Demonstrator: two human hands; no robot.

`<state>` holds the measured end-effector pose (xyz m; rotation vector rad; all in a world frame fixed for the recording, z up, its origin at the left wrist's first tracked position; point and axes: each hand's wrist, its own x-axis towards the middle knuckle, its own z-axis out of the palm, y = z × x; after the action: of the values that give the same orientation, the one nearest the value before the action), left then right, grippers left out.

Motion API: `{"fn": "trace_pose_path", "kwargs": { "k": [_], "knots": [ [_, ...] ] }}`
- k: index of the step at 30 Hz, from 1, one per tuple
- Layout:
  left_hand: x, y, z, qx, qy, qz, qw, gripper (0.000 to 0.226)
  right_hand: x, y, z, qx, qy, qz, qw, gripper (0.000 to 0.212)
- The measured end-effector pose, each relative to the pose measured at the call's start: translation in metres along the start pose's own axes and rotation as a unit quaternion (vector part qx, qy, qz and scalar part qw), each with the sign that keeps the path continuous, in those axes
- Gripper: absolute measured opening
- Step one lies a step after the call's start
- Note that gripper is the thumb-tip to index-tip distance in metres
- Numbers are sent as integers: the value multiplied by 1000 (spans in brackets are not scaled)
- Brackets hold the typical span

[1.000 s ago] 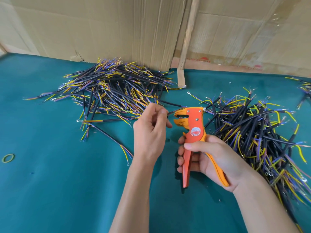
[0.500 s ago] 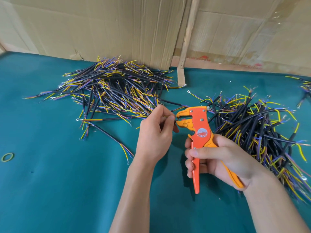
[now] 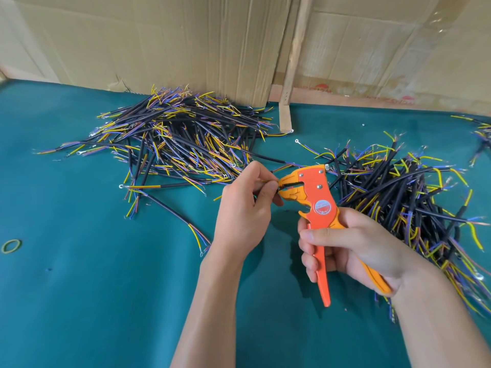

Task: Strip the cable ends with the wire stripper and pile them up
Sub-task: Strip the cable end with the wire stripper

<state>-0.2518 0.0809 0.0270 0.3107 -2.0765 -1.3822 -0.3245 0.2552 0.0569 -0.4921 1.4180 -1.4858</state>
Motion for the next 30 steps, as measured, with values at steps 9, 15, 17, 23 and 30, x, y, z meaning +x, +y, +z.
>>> {"fn": "trace_pose_path", "kwargs": {
  "k": [9,15,17,23,30],
  "knots": [
    [-1,-4,1,38,-8,-5,999,16,2,2,3,-1,26,6,1000,22],
    [-2,-4,0,50,-5,-10,999,13,5,5,7,3,21,8,1000,21],
    [-3,-4,0,46,-3,-14,999,14,6,6,9,16,29,7,999,24],
    [-2,-6,-2,22,25,-28,999,15,16,10,20,42,63,-14,997,38],
    [-1,-2,0,11,48,-41,998,10,15,9,13,97,40,-29,994,12]
  ]
}}
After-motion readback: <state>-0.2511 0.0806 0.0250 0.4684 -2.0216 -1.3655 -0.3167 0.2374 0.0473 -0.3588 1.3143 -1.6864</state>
